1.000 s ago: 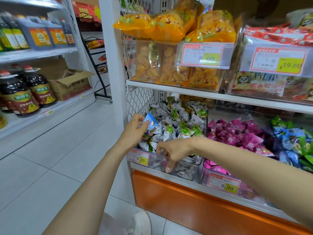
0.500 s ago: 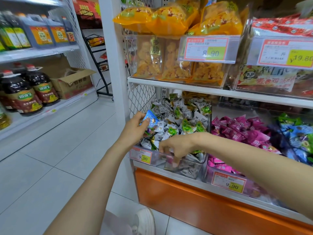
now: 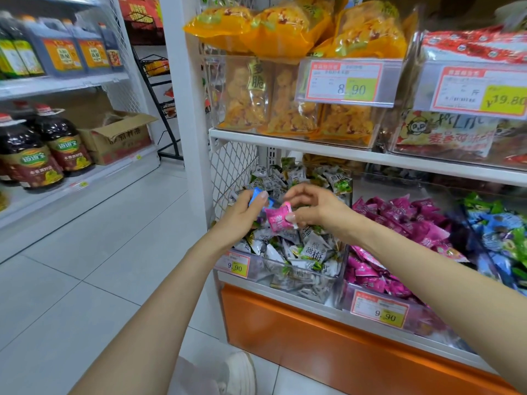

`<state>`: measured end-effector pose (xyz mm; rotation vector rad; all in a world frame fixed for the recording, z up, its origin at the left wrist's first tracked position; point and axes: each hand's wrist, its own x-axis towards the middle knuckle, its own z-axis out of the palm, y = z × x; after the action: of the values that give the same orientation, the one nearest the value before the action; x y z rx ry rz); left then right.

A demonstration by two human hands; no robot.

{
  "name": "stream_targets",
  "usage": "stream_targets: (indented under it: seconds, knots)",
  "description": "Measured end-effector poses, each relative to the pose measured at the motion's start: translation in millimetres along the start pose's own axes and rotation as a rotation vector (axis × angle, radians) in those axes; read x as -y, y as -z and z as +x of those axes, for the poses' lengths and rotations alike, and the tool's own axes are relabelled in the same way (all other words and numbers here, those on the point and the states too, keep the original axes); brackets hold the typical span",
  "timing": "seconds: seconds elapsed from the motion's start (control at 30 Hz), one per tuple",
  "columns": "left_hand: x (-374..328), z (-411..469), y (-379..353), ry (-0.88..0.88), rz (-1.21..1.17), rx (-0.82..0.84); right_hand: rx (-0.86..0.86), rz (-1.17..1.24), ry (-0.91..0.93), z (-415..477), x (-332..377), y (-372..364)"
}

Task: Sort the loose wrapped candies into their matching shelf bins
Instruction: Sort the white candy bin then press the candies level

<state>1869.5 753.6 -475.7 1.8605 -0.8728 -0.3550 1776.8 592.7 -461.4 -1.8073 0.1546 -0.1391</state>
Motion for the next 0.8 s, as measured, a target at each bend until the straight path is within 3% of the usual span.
stream_targets:
  seconds: [0.13, 0.3, 0.37, 0.5, 0.6, 0.67, 0.8]
  knots:
    - [-4, 1, -2, 0.021, -0.214, 0.088, -0.019, 0.028, 0.095, -1, 6, -10]
    - [2, 2, 13, 0.007, -0.144, -0.087, -0.152, -0.048, 0.151, 6, 1, -18]
    - [4, -3, 25, -0.008, -0.064, -0.222, -0.096, -0.331, 0.272, 8, -3, -20]
    - [9, -16, 37, -0.090, 0.028, -0.378, 0.270, -0.967, 0.468, 22, -15, -33]
    - [10, -19, 40, -0.100, 0.066, -0.478, 0.416, -1.337, 0.528, 39, -21, -48]
    - [10, -19, 43, -0.096, 0.048, -0.517, 0.443, -1.496, 0.562, 47, -25, -54]
    - [12, -18, 46, -0.077, 0.033, -0.527, 0.461, -1.574, 0.650, 58, -27, -47]
